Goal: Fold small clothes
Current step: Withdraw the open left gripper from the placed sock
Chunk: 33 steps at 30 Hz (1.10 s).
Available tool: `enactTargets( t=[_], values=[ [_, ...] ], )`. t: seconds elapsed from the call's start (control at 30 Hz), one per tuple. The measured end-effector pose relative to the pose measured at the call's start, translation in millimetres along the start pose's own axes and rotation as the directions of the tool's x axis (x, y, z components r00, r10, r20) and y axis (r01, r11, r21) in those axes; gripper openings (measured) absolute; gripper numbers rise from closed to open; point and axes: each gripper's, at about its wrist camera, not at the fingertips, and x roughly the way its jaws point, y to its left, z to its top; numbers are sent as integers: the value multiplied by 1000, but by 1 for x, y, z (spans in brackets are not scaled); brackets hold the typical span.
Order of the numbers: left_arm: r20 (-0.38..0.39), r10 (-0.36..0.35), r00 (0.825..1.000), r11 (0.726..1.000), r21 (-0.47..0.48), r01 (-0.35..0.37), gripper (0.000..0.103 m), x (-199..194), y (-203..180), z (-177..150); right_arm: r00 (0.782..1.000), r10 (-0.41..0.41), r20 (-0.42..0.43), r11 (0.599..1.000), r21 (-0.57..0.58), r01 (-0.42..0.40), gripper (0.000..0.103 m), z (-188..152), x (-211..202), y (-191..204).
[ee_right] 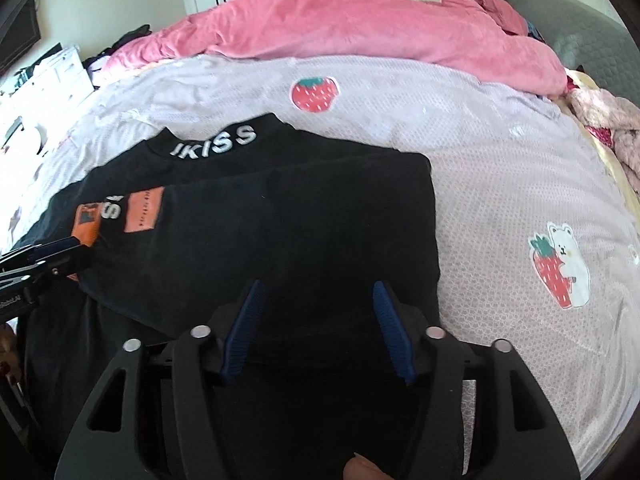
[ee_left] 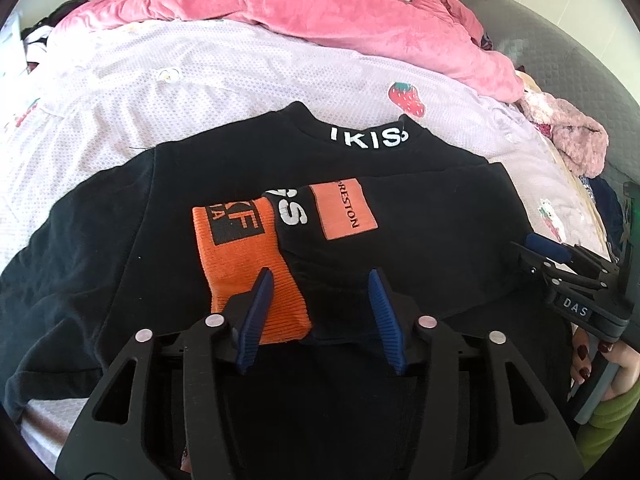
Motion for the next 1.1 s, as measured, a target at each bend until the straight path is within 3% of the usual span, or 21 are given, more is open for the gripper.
enactTargets(
  t=[0.1,0.23,0.3,0.43,0.47,0.6,1.1],
  values=[
    [7,3,1000,1000,-10,-3,49,-4,2,1,1000,8,14,1000,-1,-8,69,2,-4,2],
    [36,28,999,999,-25,-27,74,-13,5,3,999,24,37,1000,13,-24,78,5,-10,2],
    [48,36,998,999,-27,-35,75,-17,6,5,999,25,46,1000,14,-25,78,6,-12,3],
    [61,50,997,998,-30,-48,88,-22,5,6,998,21,61,1000,19,-22,82,8,-17,4],
    [64,54,997,998,-31,-52,89,-23,5,6,998,20,65,1000,21,-21,91,8,-17,4],
    [79,67,995,997,-29,-65,93,-29,5,6,995,25,93,999,19,-27,92,9,-24,7],
    [143,149,978,988,-61,-141,94,-61,21,-7,987,45,153,999,-16,-43,92,13,-37,27]
  ],
)
